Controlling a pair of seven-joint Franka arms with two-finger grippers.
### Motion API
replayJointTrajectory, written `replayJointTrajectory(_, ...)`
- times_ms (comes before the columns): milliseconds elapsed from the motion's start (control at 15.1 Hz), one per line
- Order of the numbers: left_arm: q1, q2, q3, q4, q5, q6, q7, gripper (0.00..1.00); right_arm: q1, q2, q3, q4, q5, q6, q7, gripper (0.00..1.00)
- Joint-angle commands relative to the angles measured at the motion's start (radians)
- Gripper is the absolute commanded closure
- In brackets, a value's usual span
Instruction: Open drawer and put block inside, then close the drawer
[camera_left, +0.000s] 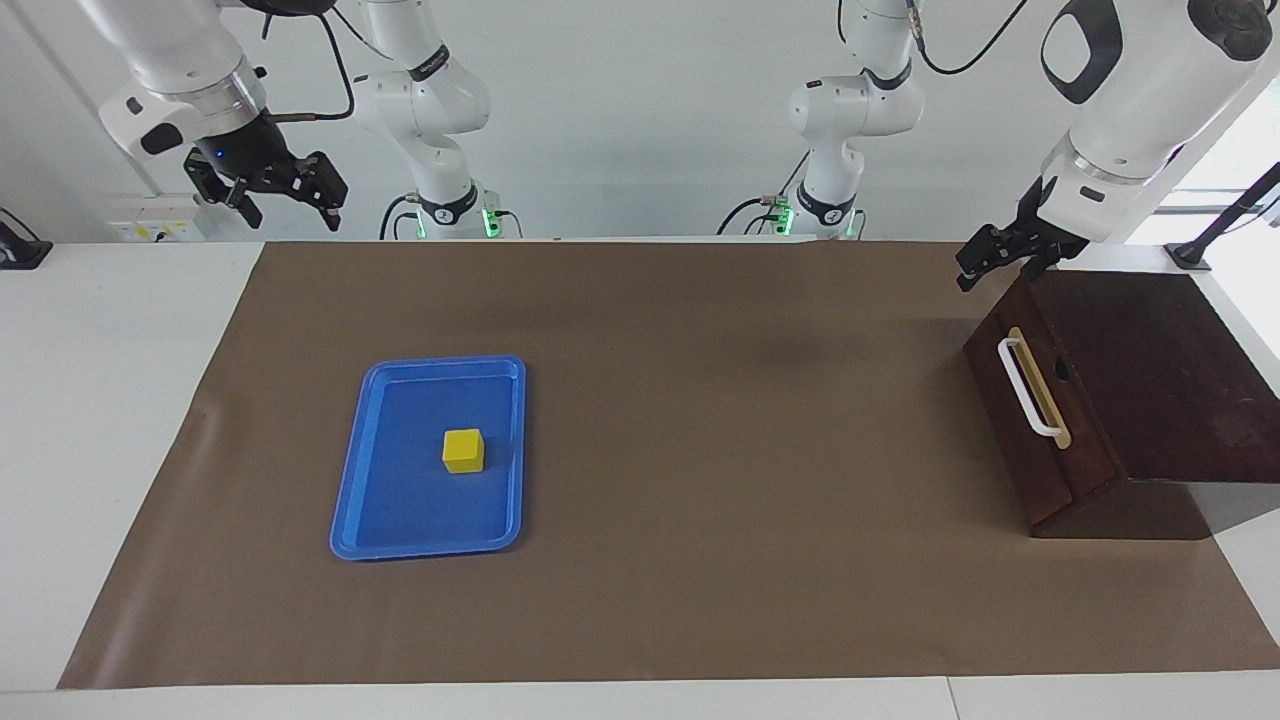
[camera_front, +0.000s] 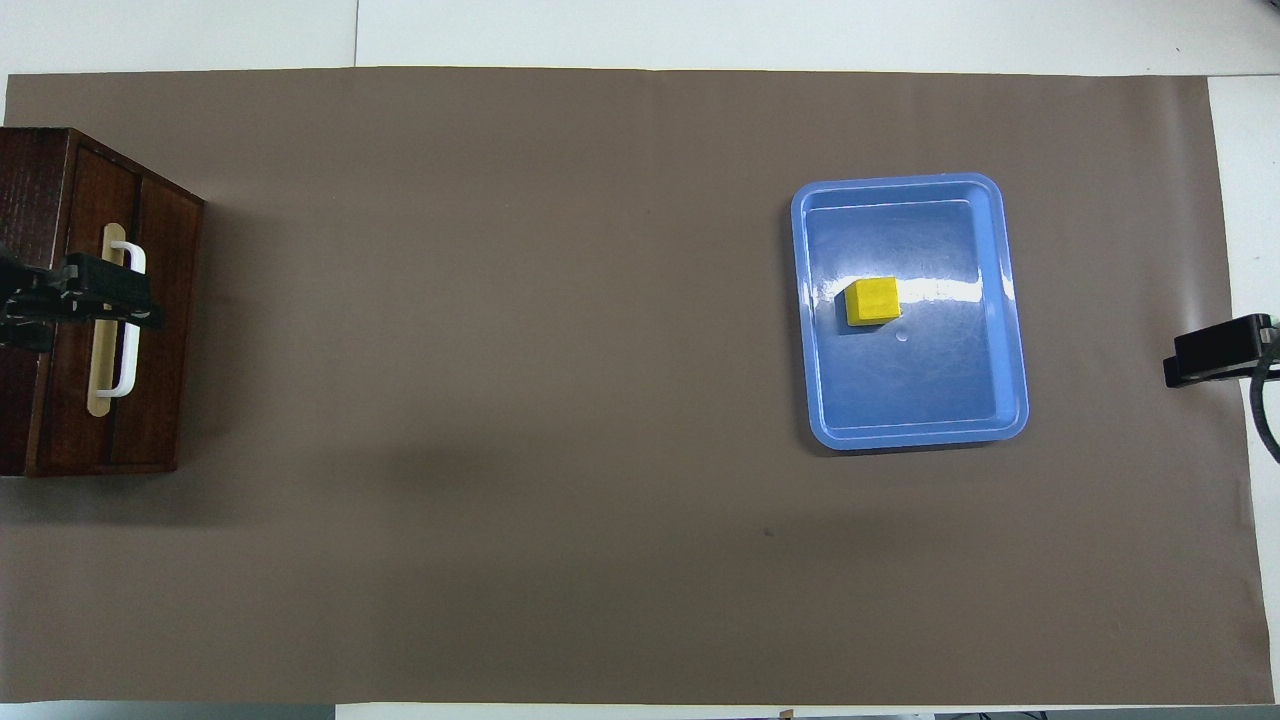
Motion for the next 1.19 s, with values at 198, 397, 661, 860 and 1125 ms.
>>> replayJointTrajectory(198,0.007,-0.014,0.0,-0.008,-0.017,0.008,0.009,0.0,0.0,-0.014,0.0,-0.01,0.012,-0.001,0.013,0.0)
replayJointTrajectory(397,0.006,-0.014,0.0,-0.008,-0.015,0.008,0.005,0.0,0.0,-0.014,0.0,-0.01,0.012,0.001,0.011,0.0)
replayJointTrajectory(661,0.007,-0.014,0.0,-0.011,-0.006,0.014,0.017,0.0,0.0,-0.015,0.0,-0.016,0.012,0.005,-0.054,0.0)
replayJointTrajectory(860,-0.005,-0.046,-0.002,-0.11,0.061,0.176,0.012,0.0,-0.001,-0.044,0.0,-0.076,0.021,0.048,-0.2,0.0)
replayJointTrajectory(1125,-0.027,-0.054,-0.005,-0.213,0.238,0.291,0.008,0.0,-0.004,-0.113,0.0,-0.258,0.024,0.238,-0.516,0.0)
